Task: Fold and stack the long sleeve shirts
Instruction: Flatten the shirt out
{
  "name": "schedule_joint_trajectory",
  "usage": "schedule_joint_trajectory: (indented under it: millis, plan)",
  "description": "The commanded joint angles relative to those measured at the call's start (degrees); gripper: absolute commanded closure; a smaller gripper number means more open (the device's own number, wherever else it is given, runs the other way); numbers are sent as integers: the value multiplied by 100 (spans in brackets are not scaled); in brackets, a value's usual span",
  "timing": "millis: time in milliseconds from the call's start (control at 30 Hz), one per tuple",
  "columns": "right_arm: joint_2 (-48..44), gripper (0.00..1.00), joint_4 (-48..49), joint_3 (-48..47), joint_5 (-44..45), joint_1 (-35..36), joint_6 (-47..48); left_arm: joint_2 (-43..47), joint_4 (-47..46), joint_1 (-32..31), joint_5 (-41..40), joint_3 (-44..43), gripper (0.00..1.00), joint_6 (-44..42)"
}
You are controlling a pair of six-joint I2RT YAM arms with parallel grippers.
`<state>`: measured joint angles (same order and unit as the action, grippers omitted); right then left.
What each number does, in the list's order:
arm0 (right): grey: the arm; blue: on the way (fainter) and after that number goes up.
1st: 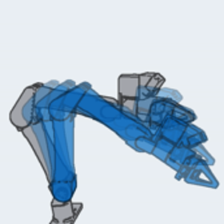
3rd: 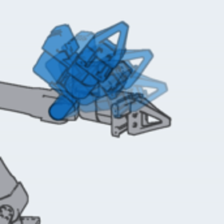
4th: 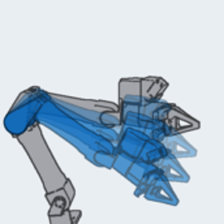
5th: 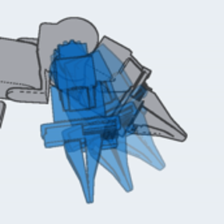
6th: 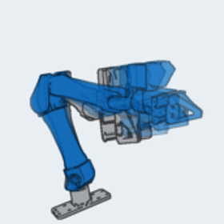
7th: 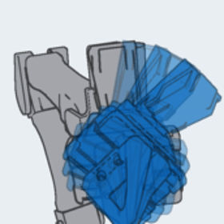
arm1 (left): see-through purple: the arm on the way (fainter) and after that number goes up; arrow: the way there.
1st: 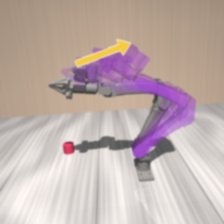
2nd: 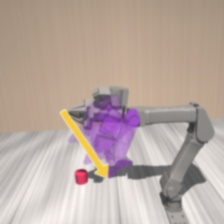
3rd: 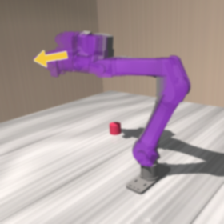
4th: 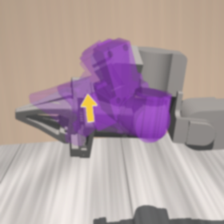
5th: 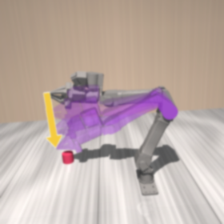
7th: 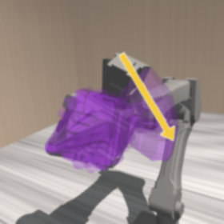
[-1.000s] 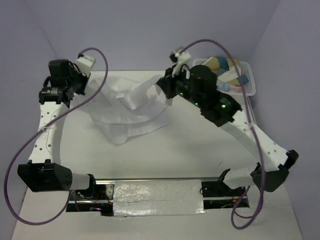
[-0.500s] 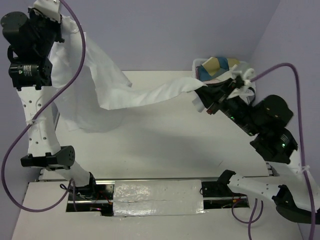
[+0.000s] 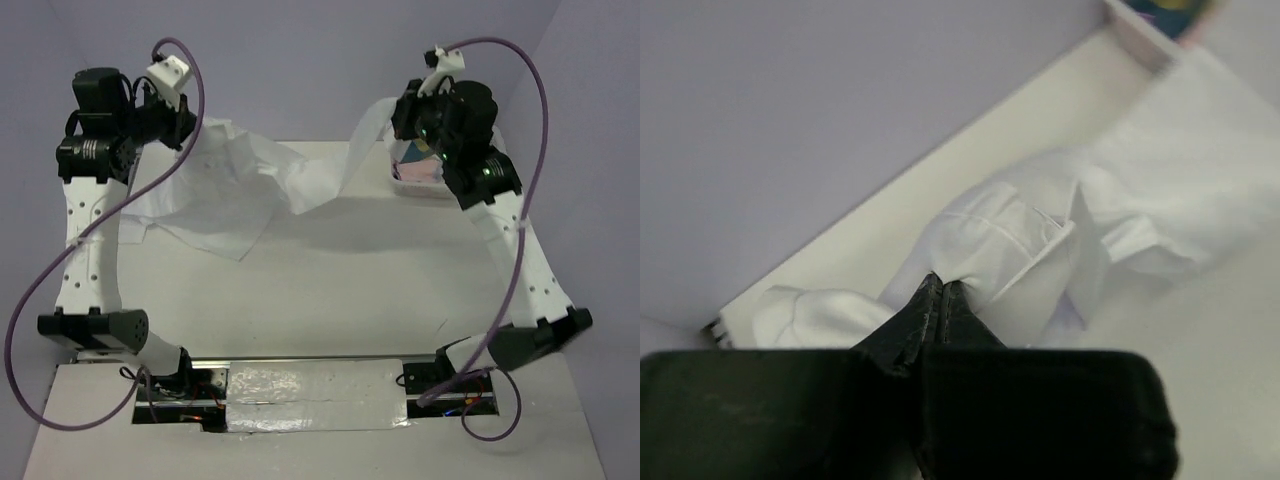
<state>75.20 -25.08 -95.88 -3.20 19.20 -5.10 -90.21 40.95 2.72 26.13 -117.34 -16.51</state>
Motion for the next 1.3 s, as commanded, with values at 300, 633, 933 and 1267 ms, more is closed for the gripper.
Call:
schedule_joint_trajectory:
  millis: [300, 633, 933, 1267]
  plan:
    - [3992, 0, -1174, -4333, 92, -734, -764, 821, 1283, -3302, 1686, 2822, 1, -1090]
    - [1599, 0, -245, -343, 170, -330, -641, 734, 424, -1340, 577, 2293, 0, 357]
    - [-198, 0, 276, 3486, 170, 856, -2283, -285, -640, 1274, -1470, 3402, 1, 395]
    - [564, 0, 1505, 4955, -373, 1305, -3629, -2375, -1053, 1846, -2366, 2207, 1, 465]
